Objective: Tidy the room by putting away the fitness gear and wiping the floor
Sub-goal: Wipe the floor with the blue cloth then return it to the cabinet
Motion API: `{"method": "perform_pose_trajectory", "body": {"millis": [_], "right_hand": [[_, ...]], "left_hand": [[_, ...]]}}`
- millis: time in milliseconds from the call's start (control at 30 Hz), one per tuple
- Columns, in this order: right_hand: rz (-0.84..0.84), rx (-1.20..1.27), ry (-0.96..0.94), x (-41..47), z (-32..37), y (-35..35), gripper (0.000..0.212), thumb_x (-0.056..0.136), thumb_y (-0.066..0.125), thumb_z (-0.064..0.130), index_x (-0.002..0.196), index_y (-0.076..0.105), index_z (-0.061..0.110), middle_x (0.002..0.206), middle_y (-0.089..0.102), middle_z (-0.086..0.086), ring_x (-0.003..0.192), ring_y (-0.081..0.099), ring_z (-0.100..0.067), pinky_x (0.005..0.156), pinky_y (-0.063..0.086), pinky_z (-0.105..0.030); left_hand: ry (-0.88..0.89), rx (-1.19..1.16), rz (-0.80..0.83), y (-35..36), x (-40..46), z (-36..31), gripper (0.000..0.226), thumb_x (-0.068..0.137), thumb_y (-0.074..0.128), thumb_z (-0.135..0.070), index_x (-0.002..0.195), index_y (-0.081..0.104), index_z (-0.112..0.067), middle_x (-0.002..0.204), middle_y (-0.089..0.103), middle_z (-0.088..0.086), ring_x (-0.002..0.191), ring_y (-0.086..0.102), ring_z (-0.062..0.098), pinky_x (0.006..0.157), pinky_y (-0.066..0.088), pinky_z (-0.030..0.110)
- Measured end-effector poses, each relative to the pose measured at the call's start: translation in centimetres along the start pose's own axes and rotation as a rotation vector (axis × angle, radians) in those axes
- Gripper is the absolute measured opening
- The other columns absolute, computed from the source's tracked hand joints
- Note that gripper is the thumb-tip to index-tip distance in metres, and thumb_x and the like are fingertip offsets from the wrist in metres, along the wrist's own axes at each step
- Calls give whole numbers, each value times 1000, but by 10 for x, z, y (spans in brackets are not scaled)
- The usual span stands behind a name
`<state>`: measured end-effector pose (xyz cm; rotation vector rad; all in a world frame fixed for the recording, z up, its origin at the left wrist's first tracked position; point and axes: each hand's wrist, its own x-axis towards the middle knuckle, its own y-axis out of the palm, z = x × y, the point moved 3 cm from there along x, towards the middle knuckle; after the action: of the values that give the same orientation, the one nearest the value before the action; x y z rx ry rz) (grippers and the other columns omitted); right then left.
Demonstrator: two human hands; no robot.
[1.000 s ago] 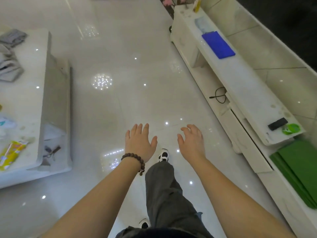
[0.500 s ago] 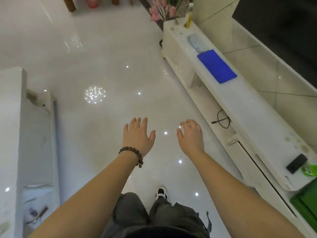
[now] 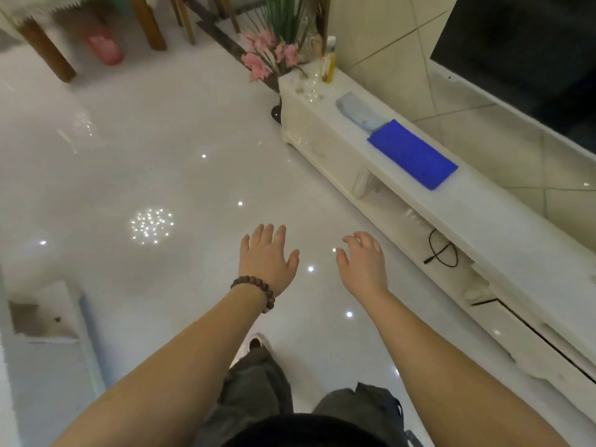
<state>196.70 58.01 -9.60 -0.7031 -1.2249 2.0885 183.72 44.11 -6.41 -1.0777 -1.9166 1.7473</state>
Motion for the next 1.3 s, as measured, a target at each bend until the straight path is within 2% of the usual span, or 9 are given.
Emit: {"method": "perform_pose_trajectory", "body": {"millis": [167, 333, 567, 767, 900, 1067, 1200, 1300], "right_hand": [[-60, 29, 131, 50, 41, 2, 39, 99, 44, 30, 133, 52, 11, 145, 40, -9, 136, 30, -24, 114, 23, -38], [-105, 7, 287, 84, 23, -8, 40, 99, 42, 31, 134, 51, 13, 145, 40, -8, 136, 31, -23, 114, 24, -39], [-212, 48, 499, 150, -39, -26, 38, 98, 45, 29, 131, 53, 10, 141, 44, -11, 133, 35, -26, 112, 29, -42], [-223, 116, 574, 261, -97, -35, 39, 98, 44, 29, 133, 51, 12, 143, 42, -10, 135, 33, -25, 113, 29, -41], [-190, 142, 618, 327, -140, -36, 40, 98, 45, 29, 132, 53, 10, 142, 44, -11, 134, 34, -25, 113, 28, -41], [-99, 132, 696, 384, -200, -19, 41, 99, 42, 32, 135, 49, 14, 147, 39, -8, 139, 28, -23, 116, 25, -40], [-20, 61, 652, 429, -252, 10, 43, 99, 42, 32, 137, 48, 14, 148, 37, -9, 140, 28, -25, 116, 23, -40], [-19, 8, 642, 466, -299, 32, 44, 98, 45, 32, 139, 46, 13, 149, 36, -10, 140, 28, -27, 116, 22, -40]], "left_hand": [[161, 43, 41, -33, 86, 15, 63, 98, 27, -50, 152, 16, -19, 159, 18, 6, 147, 9, 24, 119, 8, 44], [325, 49, 87, -39, 151, -9, 63, 99, 27, -50, 152, 16, -18, 159, 19, 6, 147, 10, 24, 119, 10, 44], [463, 70, 140, -29, 249, -61, 62, 99, 28, -49, 152, 18, -19, 158, 20, 6, 147, 10, 23, 119, 10, 44], [507, 142, 200, -24, 360, -118, 62, 99, 26, -49, 152, 15, -19, 160, 15, 5, 148, 7, 22, 120, 7, 42], [529, 179, 241, -9, 438, -160, 60, 99, 29, -48, 152, 18, -20, 159, 18, 4, 148, 9, 21, 120, 7, 40], [564, 238, 301, 27, 520, -199, 60, 100, 28, -48, 152, 16, -20, 160, 15, 2, 148, 7, 20, 120, 6, 39], [611, 288, 294, 74, 588, -223, 61, 99, 30, -47, 152, 15, -20, 160, 16, 3, 148, 8, 20, 120, 7, 39], [664, 321, 302, 123, 643, -247, 64, 98, 32, -47, 152, 14, -19, 160, 14, 4, 148, 7, 22, 119, 8, 40]]}}
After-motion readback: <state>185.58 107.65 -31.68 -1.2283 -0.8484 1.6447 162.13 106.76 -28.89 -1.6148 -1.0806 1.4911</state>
